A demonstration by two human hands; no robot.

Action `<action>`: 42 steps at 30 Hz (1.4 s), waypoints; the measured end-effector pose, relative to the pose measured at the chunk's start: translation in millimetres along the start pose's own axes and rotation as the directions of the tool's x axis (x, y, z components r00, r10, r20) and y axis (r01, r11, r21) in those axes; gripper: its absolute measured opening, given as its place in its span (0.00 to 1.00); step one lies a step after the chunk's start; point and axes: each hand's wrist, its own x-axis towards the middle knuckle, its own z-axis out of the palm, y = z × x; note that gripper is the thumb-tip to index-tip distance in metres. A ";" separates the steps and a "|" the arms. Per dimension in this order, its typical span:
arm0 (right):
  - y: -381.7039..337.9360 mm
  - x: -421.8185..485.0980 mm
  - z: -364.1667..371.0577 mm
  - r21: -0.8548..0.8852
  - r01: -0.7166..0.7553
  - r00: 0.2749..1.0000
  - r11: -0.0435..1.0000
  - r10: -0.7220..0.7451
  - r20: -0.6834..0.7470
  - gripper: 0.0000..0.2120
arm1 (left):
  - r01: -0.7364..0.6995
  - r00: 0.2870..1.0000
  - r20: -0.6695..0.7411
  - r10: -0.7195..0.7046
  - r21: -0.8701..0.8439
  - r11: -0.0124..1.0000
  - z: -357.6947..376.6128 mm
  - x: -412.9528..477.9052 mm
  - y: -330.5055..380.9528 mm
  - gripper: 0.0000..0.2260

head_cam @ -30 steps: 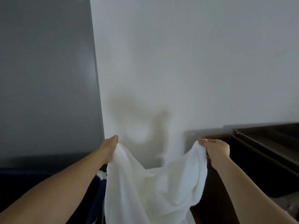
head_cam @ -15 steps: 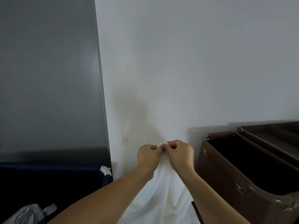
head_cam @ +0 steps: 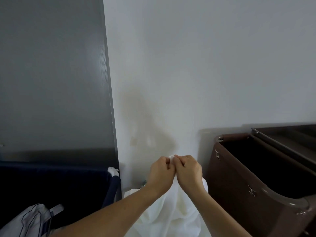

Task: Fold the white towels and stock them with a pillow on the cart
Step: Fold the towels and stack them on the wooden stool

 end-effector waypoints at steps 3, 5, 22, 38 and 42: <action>-2.9 -0.1 -4.5 0.205 -0.069 0.996 0.976 0.058 0.062 0.17 | -0.057 0.998 0.039 0.054 0.077 0.995 -10.0 3.7 4.1 0.20; -5.9 0.8 -7.9 0.289 -0.060 0.994 0.955 0.030 0.107 0.16 | -0.060 0.998 0.009 0.059 0.098 0.993 -16.4 12.6 0.0 0.18; -25.1 39.4 -27.2 -0.220 0.175 0.980 0.960 -0.147 0.137 0.15 | -0.301 0.932 -0.362 0.024 -0.736 0.607 -160.1 152.1 225.9 0.10; -59.1 40.2 -32.8 -0.061 0.247 0.967 0.967 -0.241 0.088 0.08 | -0.259 0.952 -0.301 0.048 -0.715 0.650 -163.6 162.3 227.5 0.05; -80.9 39.2 -63.9 0.355 0.298 0.948 0.886 -0.319 0.000 0.07 | -0.187 0.981 -0.176 0.080 -0.763 0.619 -160.9 157.5 202.4 0.08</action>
